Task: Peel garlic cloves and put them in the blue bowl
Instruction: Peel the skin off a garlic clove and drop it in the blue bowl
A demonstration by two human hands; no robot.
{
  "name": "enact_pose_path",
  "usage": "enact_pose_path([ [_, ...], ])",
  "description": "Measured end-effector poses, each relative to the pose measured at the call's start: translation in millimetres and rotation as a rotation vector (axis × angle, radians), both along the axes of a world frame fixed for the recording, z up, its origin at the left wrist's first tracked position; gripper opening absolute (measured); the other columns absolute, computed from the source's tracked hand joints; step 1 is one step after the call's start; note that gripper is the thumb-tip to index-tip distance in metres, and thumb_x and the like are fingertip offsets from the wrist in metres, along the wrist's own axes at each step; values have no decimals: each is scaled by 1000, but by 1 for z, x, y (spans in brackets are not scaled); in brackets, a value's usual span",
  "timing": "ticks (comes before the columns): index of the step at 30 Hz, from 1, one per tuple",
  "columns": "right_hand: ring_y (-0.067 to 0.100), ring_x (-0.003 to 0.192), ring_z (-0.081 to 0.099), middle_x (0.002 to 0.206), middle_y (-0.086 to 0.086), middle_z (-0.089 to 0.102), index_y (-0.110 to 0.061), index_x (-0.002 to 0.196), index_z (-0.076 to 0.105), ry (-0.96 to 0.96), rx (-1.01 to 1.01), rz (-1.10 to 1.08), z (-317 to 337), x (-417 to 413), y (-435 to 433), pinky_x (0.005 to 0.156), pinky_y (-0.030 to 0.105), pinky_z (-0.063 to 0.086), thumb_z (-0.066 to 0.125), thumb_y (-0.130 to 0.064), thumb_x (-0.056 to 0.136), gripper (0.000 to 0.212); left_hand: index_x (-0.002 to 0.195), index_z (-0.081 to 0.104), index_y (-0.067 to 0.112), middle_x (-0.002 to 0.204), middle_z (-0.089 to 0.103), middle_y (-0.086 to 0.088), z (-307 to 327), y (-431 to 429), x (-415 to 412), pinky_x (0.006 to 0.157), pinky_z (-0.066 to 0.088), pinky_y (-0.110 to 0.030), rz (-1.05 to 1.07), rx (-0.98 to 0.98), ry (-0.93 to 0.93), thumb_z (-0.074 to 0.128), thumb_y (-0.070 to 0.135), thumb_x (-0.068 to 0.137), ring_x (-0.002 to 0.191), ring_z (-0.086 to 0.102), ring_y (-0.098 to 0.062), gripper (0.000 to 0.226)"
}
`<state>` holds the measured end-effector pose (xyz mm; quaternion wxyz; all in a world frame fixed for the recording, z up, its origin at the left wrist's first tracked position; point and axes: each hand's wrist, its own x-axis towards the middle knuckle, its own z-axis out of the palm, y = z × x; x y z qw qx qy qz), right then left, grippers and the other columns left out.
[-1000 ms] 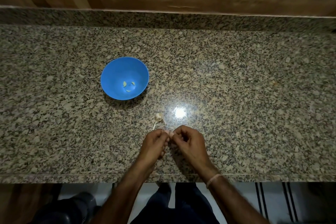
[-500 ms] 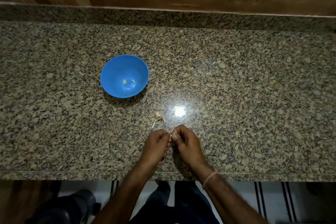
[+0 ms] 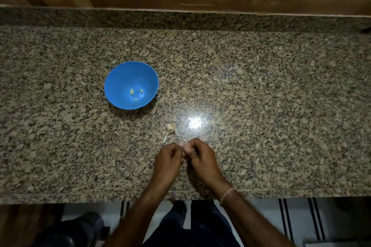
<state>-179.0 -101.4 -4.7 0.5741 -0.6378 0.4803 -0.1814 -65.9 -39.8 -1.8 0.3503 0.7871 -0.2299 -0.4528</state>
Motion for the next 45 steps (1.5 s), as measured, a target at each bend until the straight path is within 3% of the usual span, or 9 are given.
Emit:
enact_pose_path([
  [4,16,77,67,81,-2,69,-15,87,64,23,2,-40,-8,-4,-2,67,20,52,63,-6,100,16,79,68,11,62,62,1,-1,1,3,53,41,-30,190,-60,180,54,47,104,55,51,-14,47],
  [7,12,74,64,78,-6,67,-20,83,64,36,-132,-39,-6,-5,-3,65,18,49,64,1,95,24,87,71,4,66,63,-1,5,1,7,51,41,-24,274,-61,341,56,43,104,55,51,-10,45],
  [10,5,85,61,89,-9,65,-20,90,69,68,-280,-18,-6,-4,-3,74,17,48,66,0,94,21,87,71,4,65,62,-1,5,1,7,50,40,-24,284,-73,352,58,43,103,55,50,-11,44],
  [15,9,101,65,103,-16,68,-24,107,74,13,-303,11,-3,-3,-6,85,29,53,71,-15,96,14,86,74,3,61,60,0,3,3,4,48,39,-24,245,-114,296,60,43,102,54,48,-11,45],
  [23,23,80,76,81,5,77,-10,89,77,-113,94,-52,3,1,-5,80,46,63,73,-10,95,7,82,75,14,59,61,9,-1,4,6,58,42,-28,93,-131,82,50,47,106,56,55,-5,48],
  [31,30,86,73,93,26,75,3,100,76,-312,422,-165,13,1,-6,83,39,62,68,1,96,9,96,74,15,56,55,17,1,-3,1,50,36,-13,169,-152,233,43,34,111,50,47,3,40],
  [36,24,83,69,94,21,77,0,99,78,-280,477,-205,8,1,-8,79,35,58,71,-5,95,9,81,62,24,64,59,19,3,-2,0,56,38,-19,63,-195,39,43,31,111,60,52,3,36],
  [40,24,77,66,84,14,74,2,93,75,-235,451,-201,7,2,-6,76,34,57,73,-12,95,15,85,62,22,78,66,5,-1,-1,3,61,48,-34,17,-205,-87,45,33,109,72,62,-12,31],
  [45,27,82,75,83,7,78,-11,86,77,-93,216,-157,6,2,-9,82,48,63,75,-22,95,14,87,55,25,74,59,3,-5,5,4,58,41,-36,-55,-216,-208,42,41,108,65,52,-12,29],
])
